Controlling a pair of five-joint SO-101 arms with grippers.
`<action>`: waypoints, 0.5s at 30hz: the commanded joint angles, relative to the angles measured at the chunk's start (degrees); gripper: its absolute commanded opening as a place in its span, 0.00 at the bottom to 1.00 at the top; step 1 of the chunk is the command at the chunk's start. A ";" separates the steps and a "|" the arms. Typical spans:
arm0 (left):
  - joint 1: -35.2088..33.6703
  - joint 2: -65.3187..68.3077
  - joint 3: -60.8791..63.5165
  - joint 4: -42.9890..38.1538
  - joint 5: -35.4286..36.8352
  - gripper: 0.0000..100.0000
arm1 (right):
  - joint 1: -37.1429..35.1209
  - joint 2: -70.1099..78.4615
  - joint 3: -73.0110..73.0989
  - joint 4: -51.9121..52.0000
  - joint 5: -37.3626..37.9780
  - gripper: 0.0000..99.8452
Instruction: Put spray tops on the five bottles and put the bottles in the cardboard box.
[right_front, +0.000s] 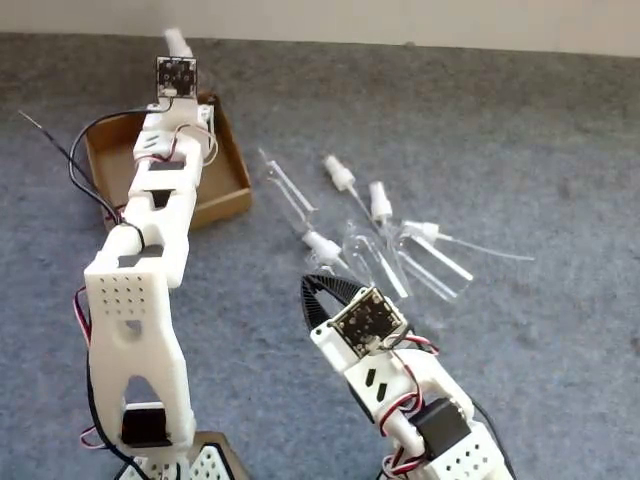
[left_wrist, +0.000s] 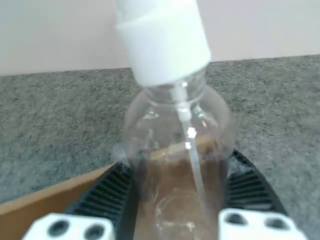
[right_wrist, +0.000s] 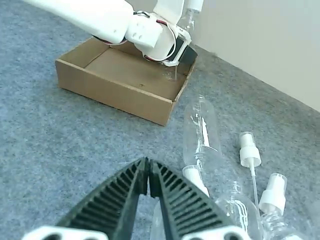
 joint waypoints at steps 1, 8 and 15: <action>1.36 -0.66 -2.51 -0.70 0.62 0.07 | 0.84 -0.92 6.73 -1.45 0.26 0.01; 1.01 -0.66 -2.42 -0.53 0.70 0.07 | 0.84 -0.92 6.73 -1.45 0.35 0.01; 0.92 -0.84 -2.86 4.75 0.70 0.07 | 0.84 -0.92 6.73 -1.45 0.35 0.01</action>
